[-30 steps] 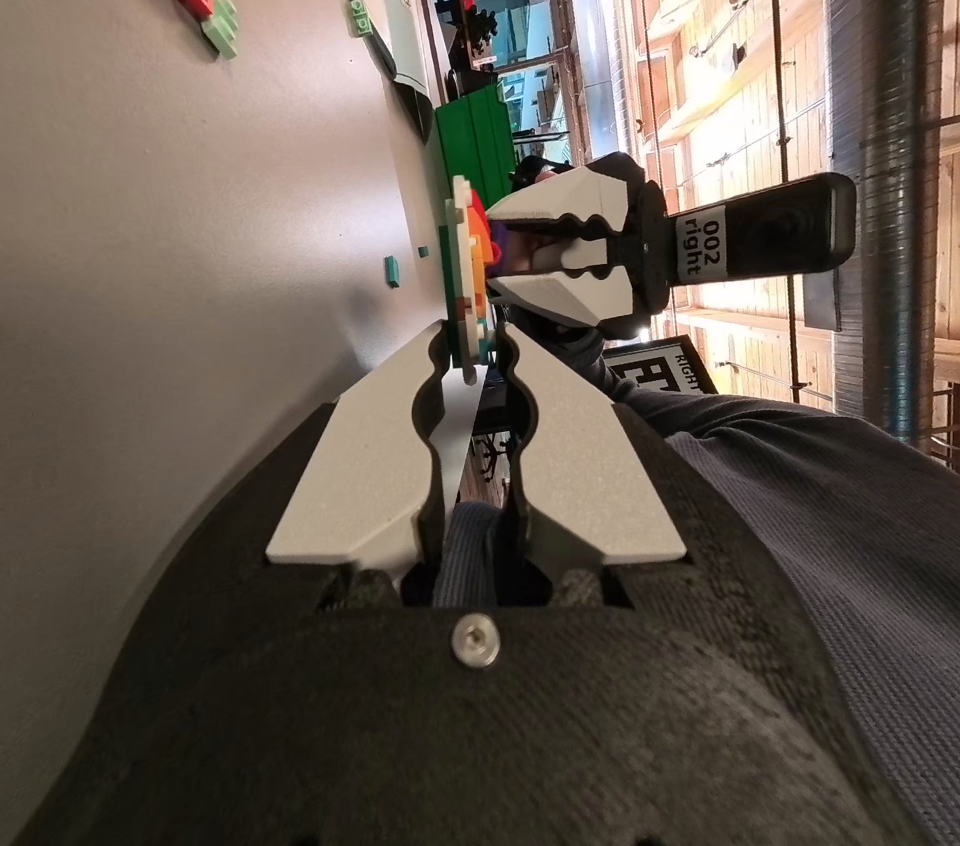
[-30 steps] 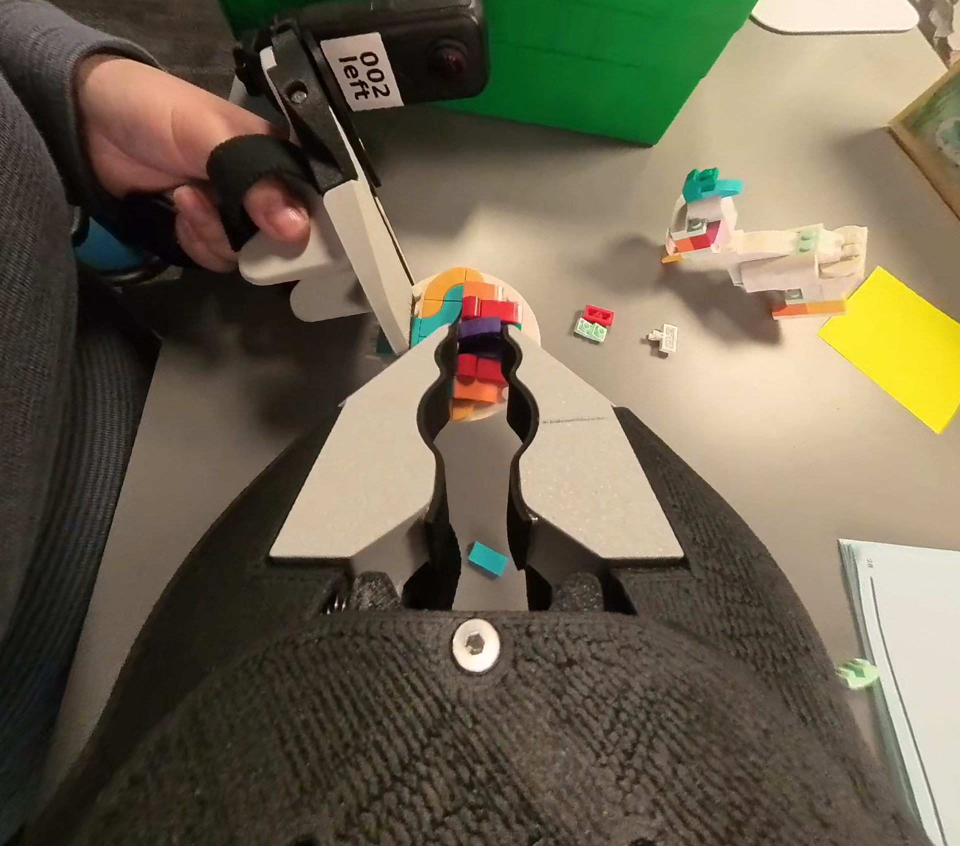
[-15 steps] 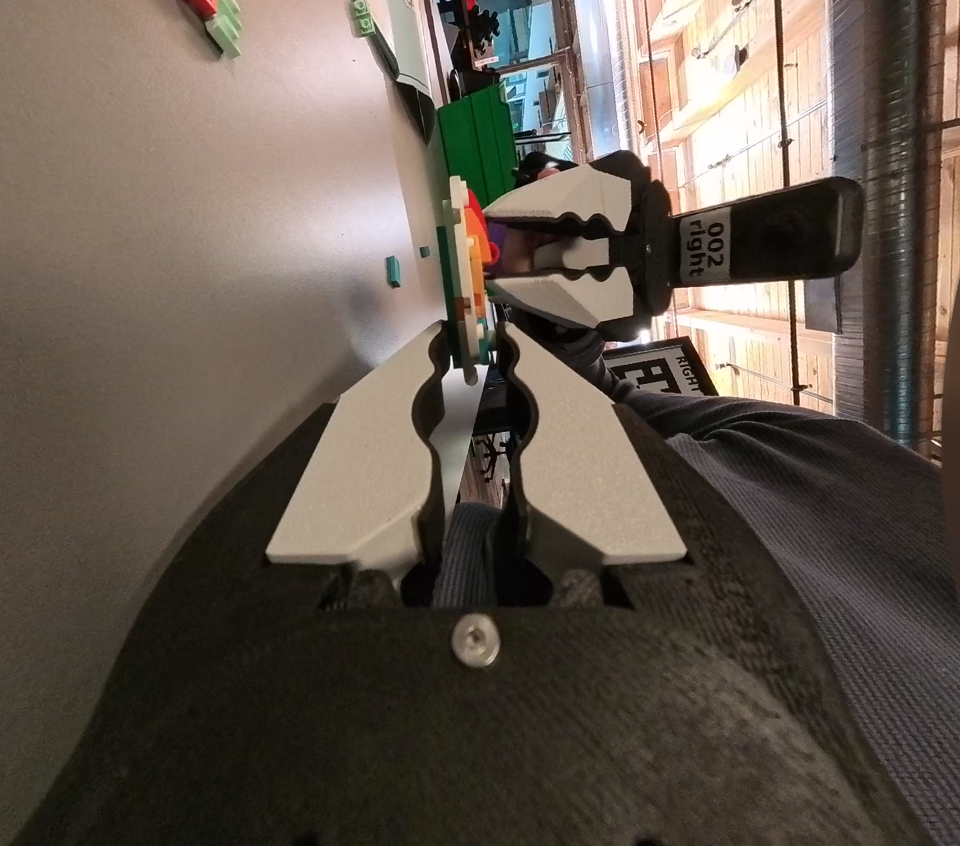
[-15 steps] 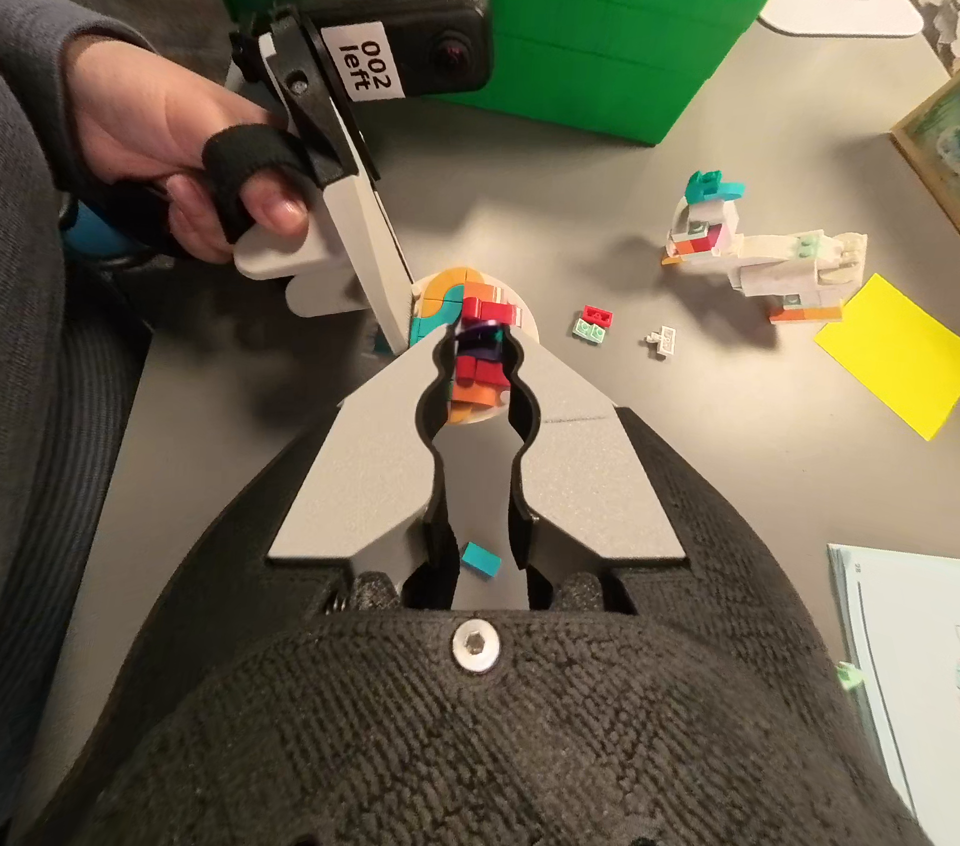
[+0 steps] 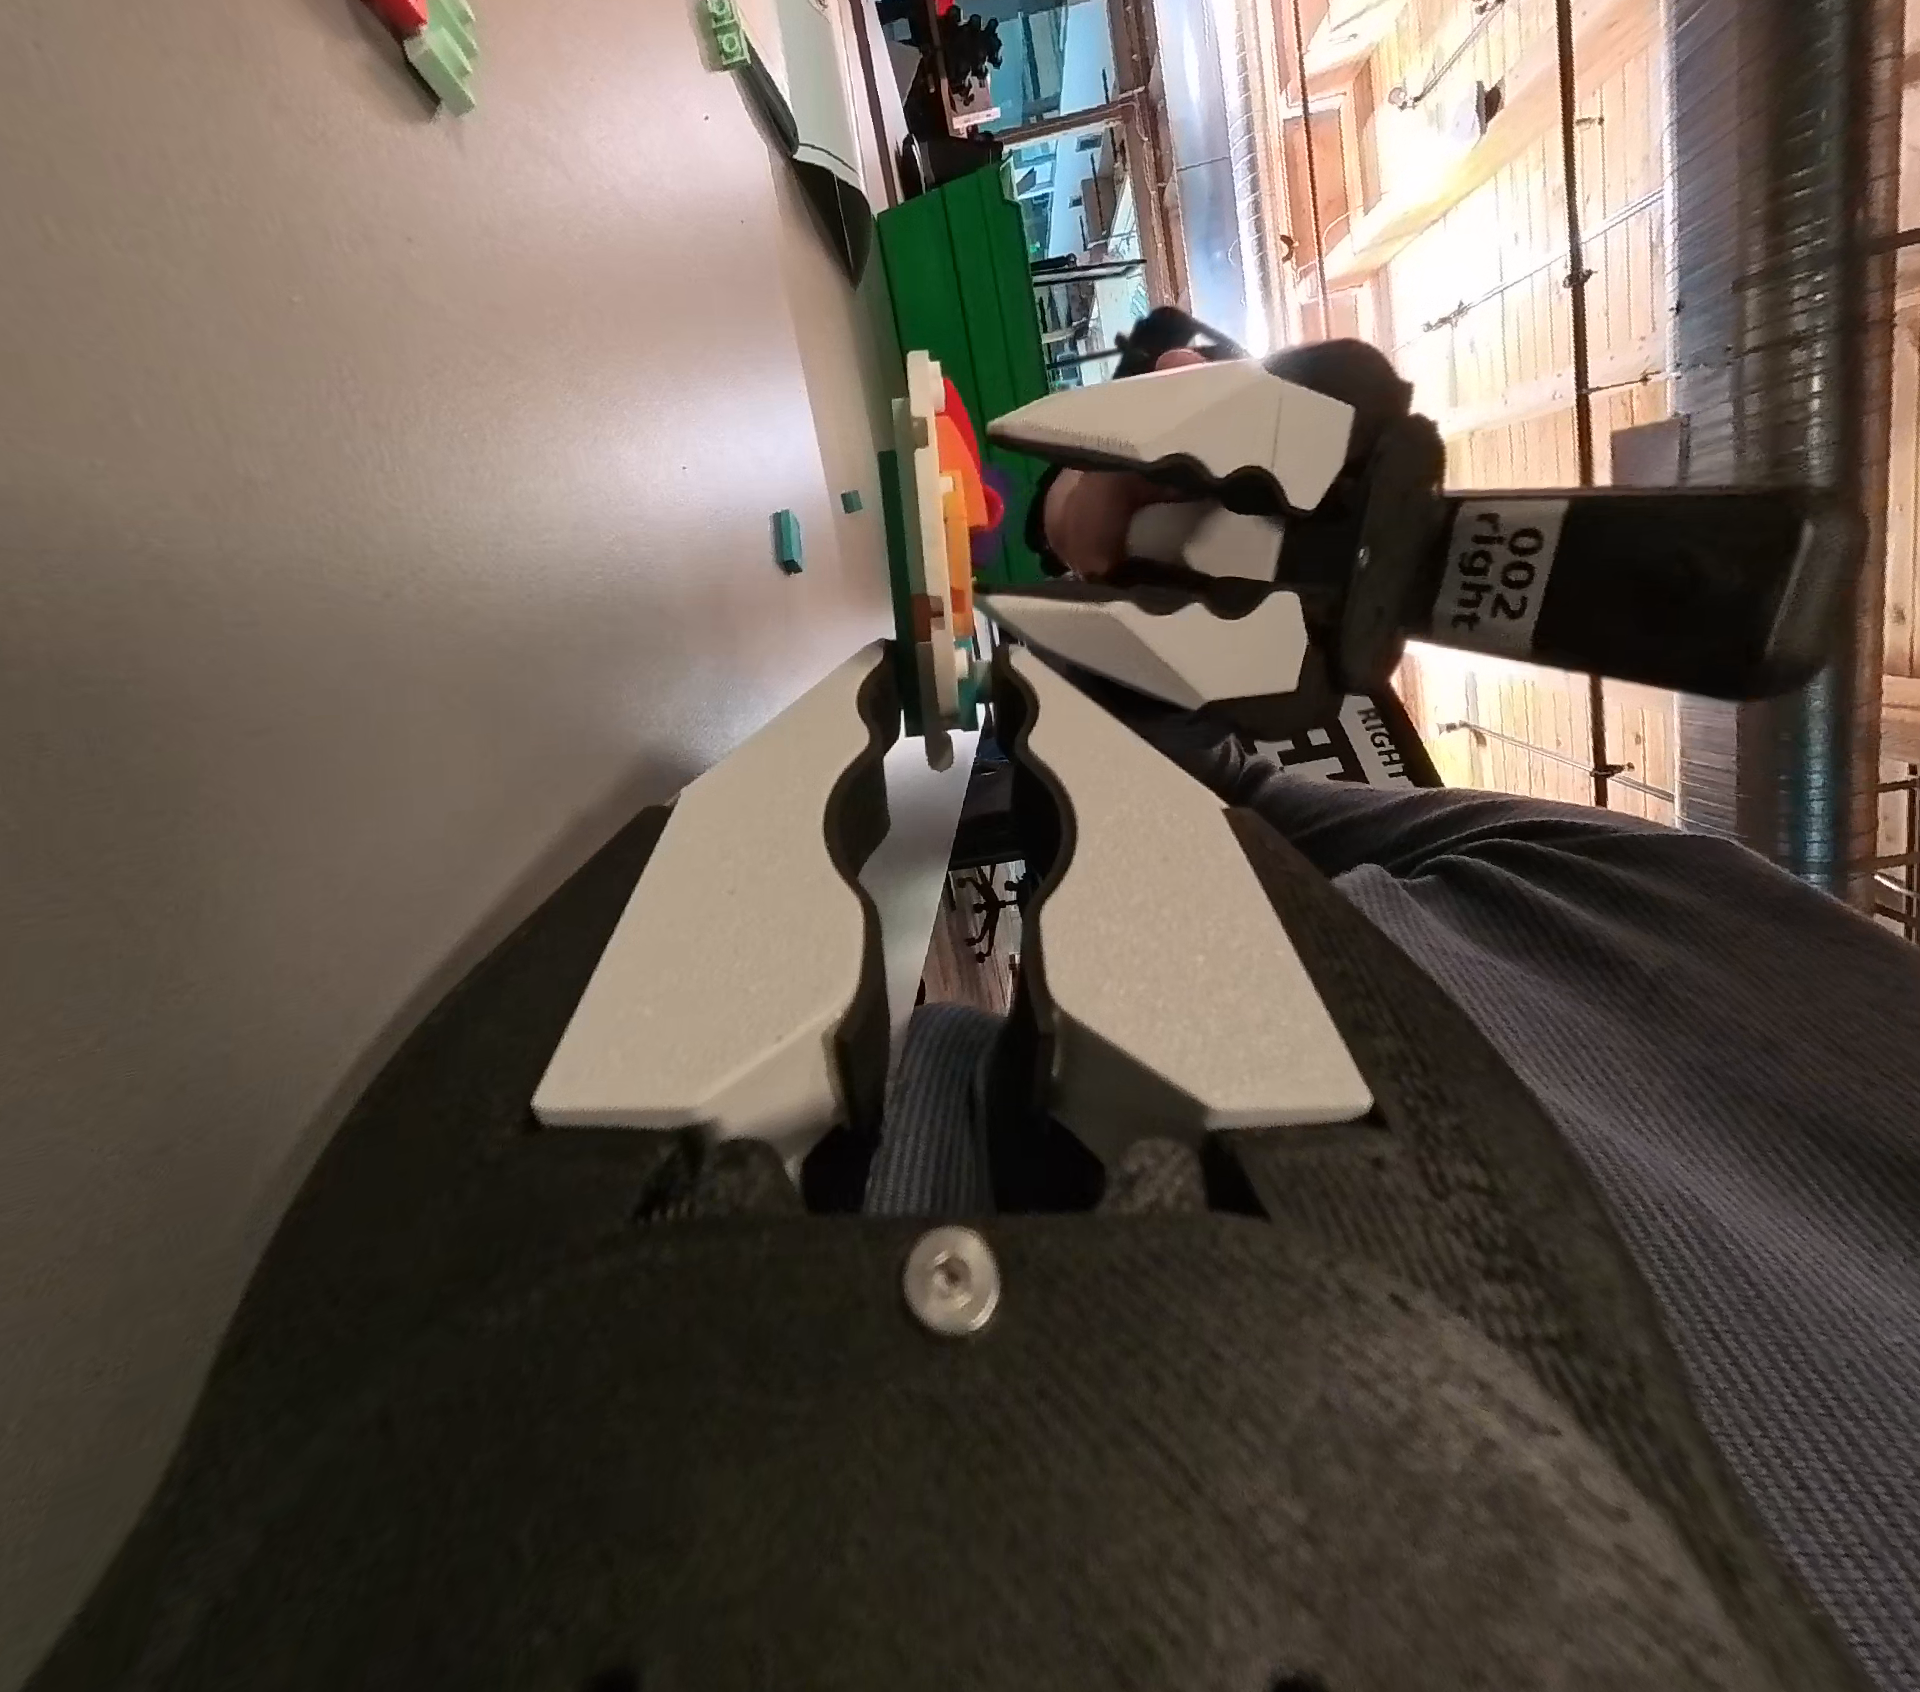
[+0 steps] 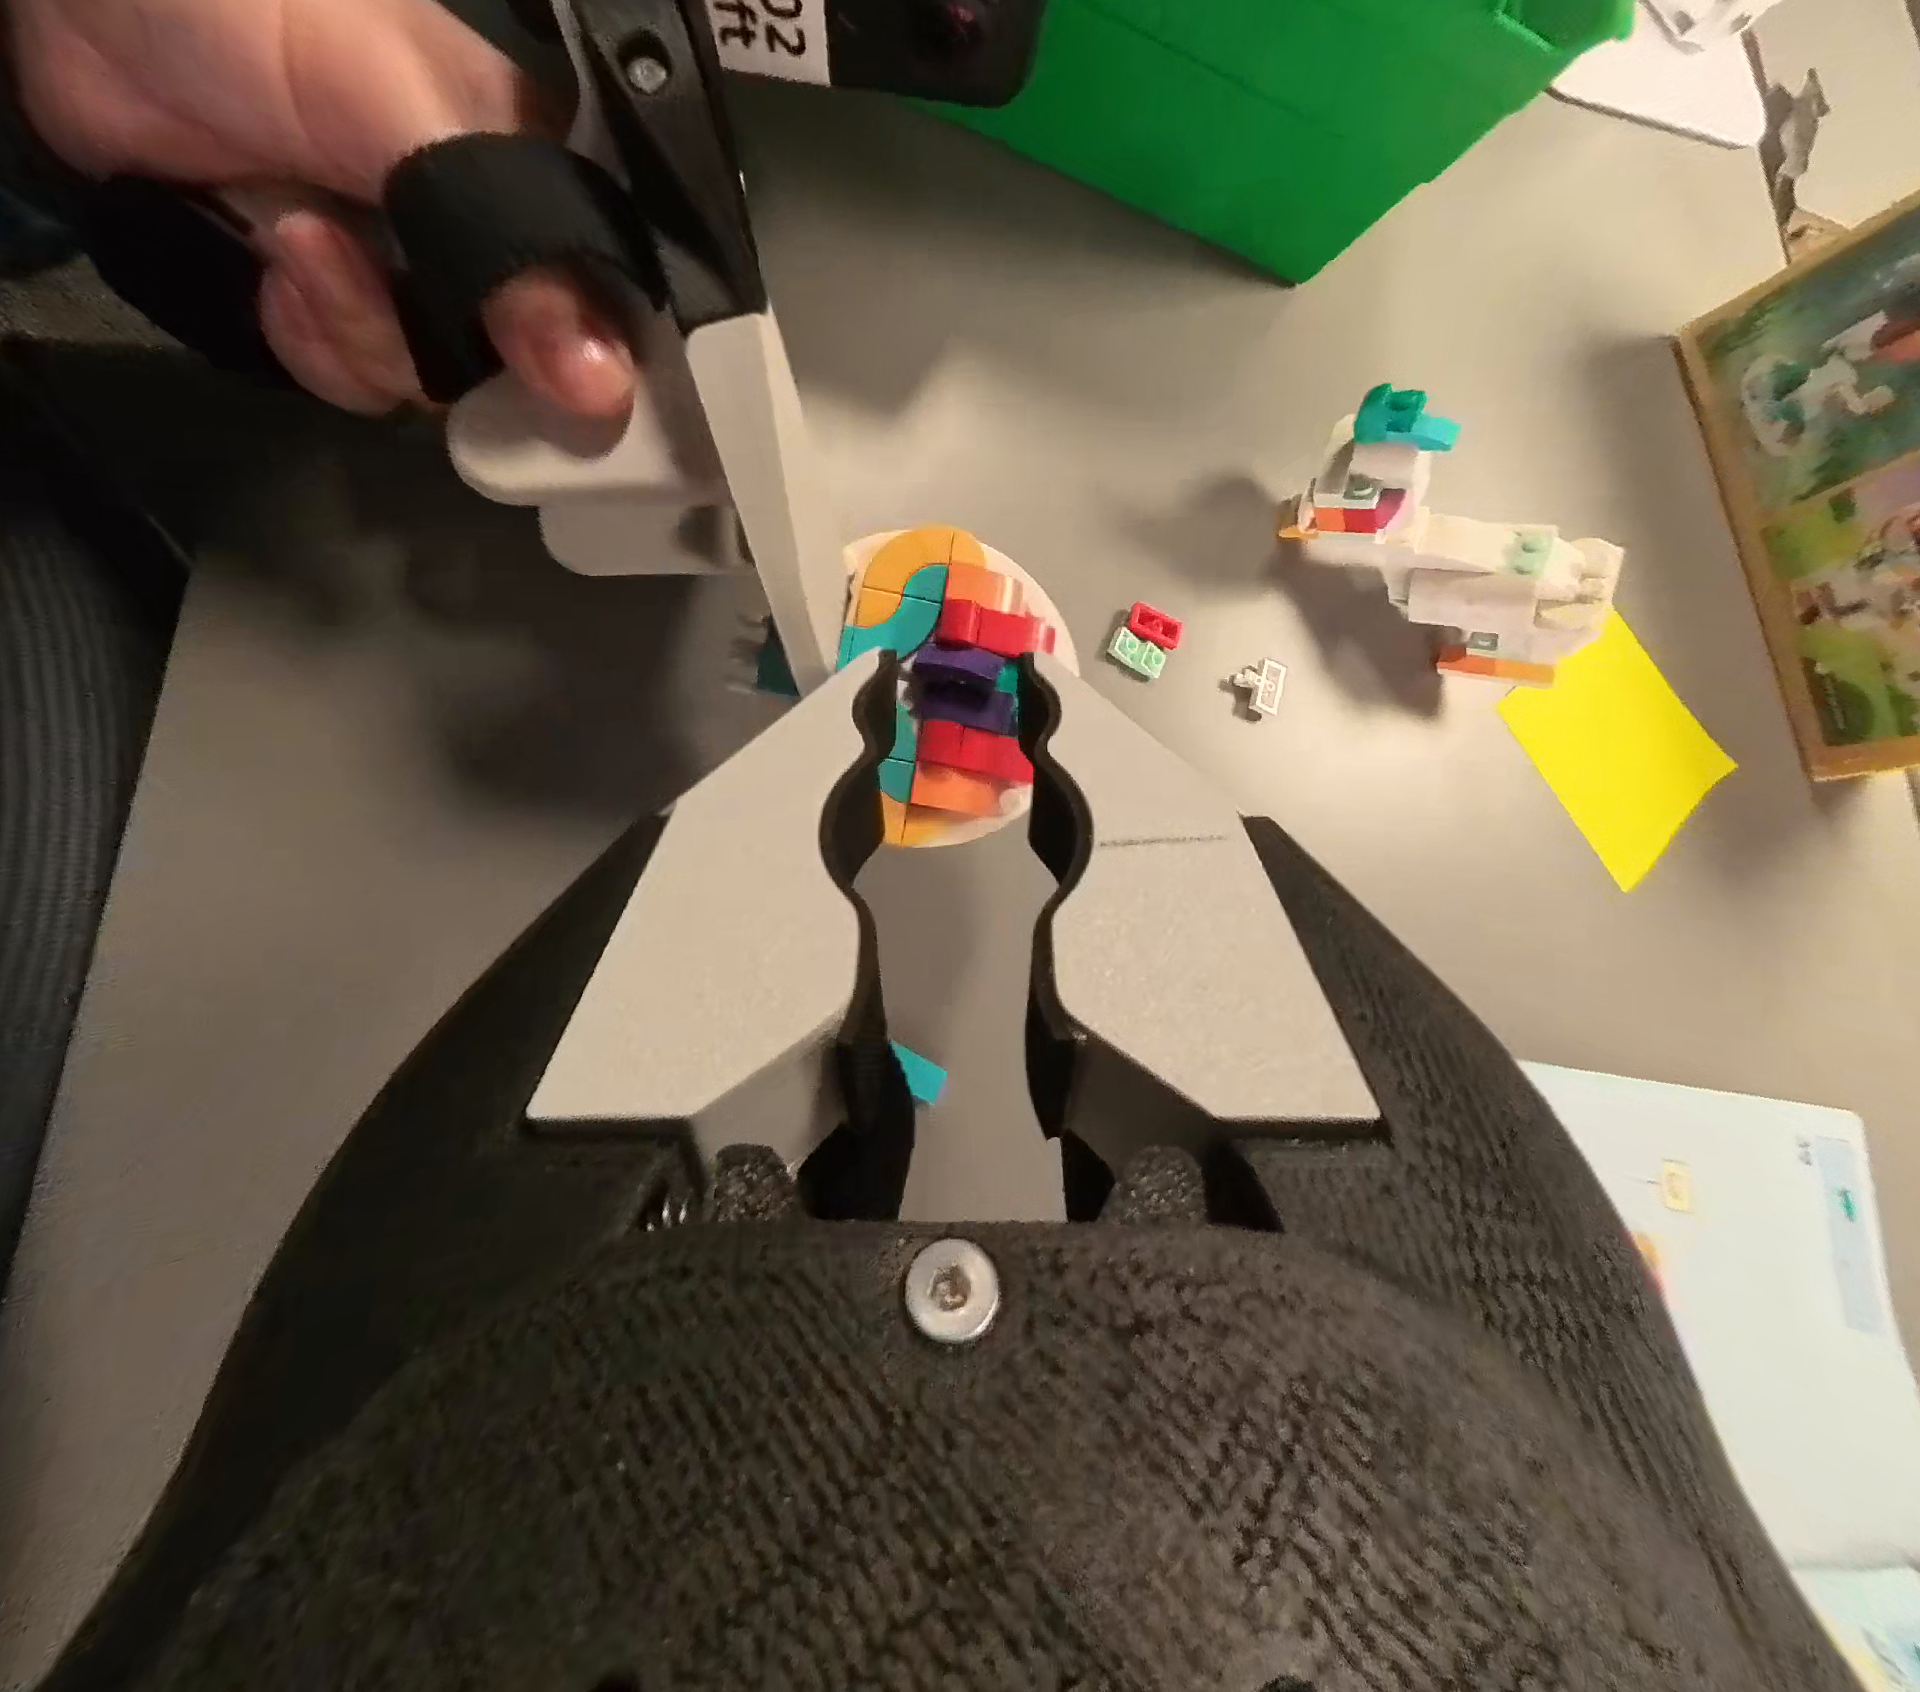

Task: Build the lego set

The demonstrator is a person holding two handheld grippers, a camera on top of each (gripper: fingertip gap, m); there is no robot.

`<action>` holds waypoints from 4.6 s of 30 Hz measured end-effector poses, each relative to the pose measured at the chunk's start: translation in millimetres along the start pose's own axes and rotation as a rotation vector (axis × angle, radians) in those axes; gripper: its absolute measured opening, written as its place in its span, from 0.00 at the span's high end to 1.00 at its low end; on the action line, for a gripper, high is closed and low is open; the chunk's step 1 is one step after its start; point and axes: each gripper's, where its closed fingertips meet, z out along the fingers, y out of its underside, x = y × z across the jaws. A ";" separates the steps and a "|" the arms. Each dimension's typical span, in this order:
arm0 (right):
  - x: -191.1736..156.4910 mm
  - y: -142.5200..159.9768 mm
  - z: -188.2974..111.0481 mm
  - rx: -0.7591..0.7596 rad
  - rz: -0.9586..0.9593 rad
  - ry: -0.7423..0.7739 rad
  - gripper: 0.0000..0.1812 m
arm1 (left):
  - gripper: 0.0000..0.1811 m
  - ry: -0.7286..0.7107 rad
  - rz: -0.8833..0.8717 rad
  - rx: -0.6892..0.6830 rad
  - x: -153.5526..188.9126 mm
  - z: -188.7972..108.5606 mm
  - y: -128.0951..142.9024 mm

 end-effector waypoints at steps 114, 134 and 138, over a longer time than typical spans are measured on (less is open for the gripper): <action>-23.6 29.1 -5.4 -0.045 -0.795 0.033 0.67 | 0.92 0.016 -0.050 -0.056 -0.2 5.2 5.6; -16.9 29.5 -6.9 -0.076 -0.735 0.052 0.68 | 0.92 0.018 -0.049 -0.061 0.3 5.5 6.6; -20.2 33.4 -5.9 -0.095 -0.729 0.032 0.68 | 0.92 0.014 -0.046 -0.062 -0.2 5.7 6.9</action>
